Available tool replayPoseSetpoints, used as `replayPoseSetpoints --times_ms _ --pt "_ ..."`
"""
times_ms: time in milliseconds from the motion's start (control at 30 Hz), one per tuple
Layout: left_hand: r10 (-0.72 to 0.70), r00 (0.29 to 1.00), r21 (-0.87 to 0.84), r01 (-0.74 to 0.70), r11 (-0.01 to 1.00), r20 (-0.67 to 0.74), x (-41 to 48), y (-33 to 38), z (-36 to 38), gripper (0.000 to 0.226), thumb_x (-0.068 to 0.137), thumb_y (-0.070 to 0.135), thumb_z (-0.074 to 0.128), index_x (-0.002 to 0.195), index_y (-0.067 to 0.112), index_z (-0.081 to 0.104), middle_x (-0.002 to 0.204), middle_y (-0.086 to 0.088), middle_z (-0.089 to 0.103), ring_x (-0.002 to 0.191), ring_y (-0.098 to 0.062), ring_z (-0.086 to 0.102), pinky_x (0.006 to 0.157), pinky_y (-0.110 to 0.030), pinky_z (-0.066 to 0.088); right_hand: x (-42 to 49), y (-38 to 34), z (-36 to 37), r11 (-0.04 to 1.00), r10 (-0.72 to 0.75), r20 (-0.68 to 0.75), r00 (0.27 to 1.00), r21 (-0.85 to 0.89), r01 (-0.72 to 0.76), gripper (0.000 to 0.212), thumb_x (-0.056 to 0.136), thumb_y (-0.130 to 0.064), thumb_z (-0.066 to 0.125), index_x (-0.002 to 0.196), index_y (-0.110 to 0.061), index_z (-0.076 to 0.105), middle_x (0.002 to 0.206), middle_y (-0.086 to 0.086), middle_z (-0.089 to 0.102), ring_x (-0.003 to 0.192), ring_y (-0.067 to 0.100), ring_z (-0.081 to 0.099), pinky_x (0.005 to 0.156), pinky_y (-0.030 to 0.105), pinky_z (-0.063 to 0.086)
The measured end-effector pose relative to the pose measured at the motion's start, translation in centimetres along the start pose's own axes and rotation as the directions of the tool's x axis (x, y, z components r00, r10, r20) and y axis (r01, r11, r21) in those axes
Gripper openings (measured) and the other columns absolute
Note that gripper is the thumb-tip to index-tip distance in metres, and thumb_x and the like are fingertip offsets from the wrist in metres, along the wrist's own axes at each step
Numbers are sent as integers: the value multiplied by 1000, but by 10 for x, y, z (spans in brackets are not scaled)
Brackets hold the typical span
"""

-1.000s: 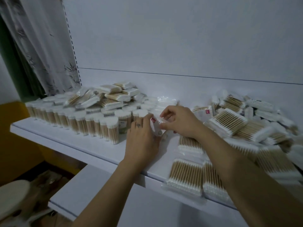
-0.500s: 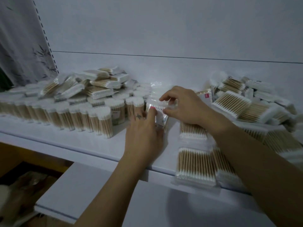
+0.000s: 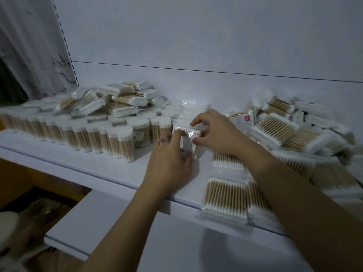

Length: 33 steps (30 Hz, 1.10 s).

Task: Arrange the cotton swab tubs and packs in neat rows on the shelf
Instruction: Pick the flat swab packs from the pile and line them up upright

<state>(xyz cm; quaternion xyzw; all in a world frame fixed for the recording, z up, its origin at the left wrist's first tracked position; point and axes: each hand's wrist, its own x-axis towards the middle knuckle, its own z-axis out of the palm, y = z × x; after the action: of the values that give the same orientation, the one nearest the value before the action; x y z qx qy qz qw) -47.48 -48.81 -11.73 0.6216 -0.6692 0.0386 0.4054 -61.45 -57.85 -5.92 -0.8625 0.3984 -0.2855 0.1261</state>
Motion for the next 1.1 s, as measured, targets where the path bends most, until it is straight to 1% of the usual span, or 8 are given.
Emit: replayPoseSetpoints --times_ms 333,433,533,600,800,933,1000,1100 --pt "24 990 -112 -39 993 -136 -7 8 -13 41 85 43 56 118 20 58 127 -3 49 118 -20 42 96 -37 42 1 3 -12 996 -67 -50 997 -57 64 42 78 -34 74 118 -28 61 110 -9 45 88 7 58 89 36 50" --pt "259 957 -249 -221 943 132 -25 28 -38 43 85 58 55 118 30 59 122 11 54 116 -9 46 95 -35 45 0 2 -14 995 -79 -60 995 -61 75 40 79 -32 72 118 -26 61 109 -9 45 85 6 58 89 35 50" --pt "359 779 -204 -295 933 513 -40 41 -51 61 75 67 66 128 41 51 134 17 45 125 -7 37 104 -30 37 -2 0 -14 995 -74 -40 996 -66 71 39 81 -31 70 119 -26 60 109 -9 44 87 6 56 88 31 49" --pt "344 723 -143 -327 934 599 -44 41 -50 70 72 64 72 133 42 46 140 19 38 127 -6 33 106 -26 33 -4 -1 -14 996 -66 -27 997 -66 64 39 83 -31 70 120 -26 60 109 -9 44 88 5 55 87 29 47" --pt "294 863 -233 -212 949 412 -28 27 -48 27 91 44 60 113 30 63 105 17 63 96 0 56 81 -22 48 -10 2 -14 999 -44 -39 998 1 44 31 85 -28 70 115 -25 63 108 -7 52 92 5 57 88 28 48" --pt "73 984 -320 -16 947 165 -5 13 -52 26 98 43 50 105 22 64 90 10 68 77 -3 64 63 -22 51 -11 0 -21 989 -39 -138 990 140 58 24 88 -12 65 111 -20 67 109 -3 61 93 7 61 85 16 49" --pt "-79 995 -339 96 936 62 5 6 -50 24 97 40 53 100 20 66 87 7 69 72 -5 66 62 -27 53 -13 -4 -23 982 -36 -179 983 176 68 23 90 -9 61 109 -21 68 106 -6 64 87 4 60 73 2 42" --pt "-241 970 -329 214 920 -42 13 0 -44 28 94 46 56 97 20 68 85 8 70 75 -7 67 67 -33 59 -15 -10 -23 958 -61 -149 987 269 100 28 86 -7 63 106 -25 70 100 -9 68 76 14 62 70 11 46"
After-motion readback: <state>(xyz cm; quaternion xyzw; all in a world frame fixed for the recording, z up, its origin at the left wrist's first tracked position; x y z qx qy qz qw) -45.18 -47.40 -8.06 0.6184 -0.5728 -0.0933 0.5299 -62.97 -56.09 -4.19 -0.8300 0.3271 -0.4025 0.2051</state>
